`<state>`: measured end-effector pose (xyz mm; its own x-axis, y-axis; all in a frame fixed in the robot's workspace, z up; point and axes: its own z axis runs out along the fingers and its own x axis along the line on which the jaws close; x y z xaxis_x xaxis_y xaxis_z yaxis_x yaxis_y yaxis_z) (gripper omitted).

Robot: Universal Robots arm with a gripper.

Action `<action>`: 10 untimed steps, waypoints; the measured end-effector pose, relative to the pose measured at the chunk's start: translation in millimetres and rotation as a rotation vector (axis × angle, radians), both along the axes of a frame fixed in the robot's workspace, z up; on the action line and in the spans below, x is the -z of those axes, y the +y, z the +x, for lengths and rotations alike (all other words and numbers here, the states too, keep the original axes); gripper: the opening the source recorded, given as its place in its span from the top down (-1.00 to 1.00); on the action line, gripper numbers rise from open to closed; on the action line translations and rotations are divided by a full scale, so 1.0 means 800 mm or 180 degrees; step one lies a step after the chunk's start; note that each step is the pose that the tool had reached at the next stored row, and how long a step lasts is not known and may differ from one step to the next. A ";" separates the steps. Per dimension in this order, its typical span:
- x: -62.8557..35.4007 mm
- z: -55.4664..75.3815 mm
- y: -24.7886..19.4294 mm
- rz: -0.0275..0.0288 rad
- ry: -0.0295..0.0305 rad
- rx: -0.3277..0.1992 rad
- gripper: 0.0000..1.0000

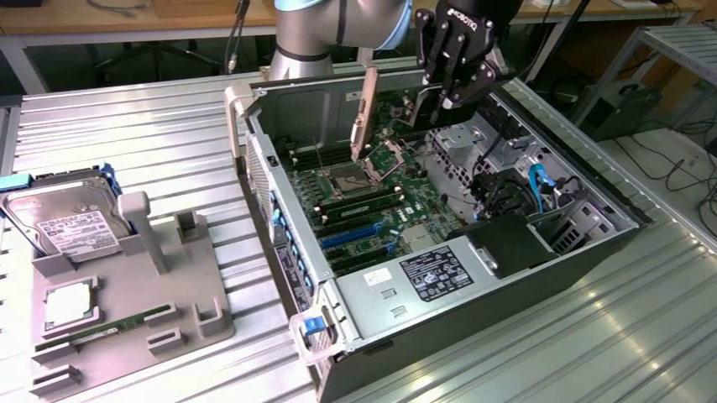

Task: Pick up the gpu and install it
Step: 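Insert the gpu into the slot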

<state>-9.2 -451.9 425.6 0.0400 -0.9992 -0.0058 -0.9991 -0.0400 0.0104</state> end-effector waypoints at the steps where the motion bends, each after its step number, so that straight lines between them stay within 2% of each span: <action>1: 0.001 -0.001 0.0000 0.0000 0.0000 0.0000 0.45; 10: 0.008 -0.003 0.0000 0.0000 -0.0006 0.0000 0.45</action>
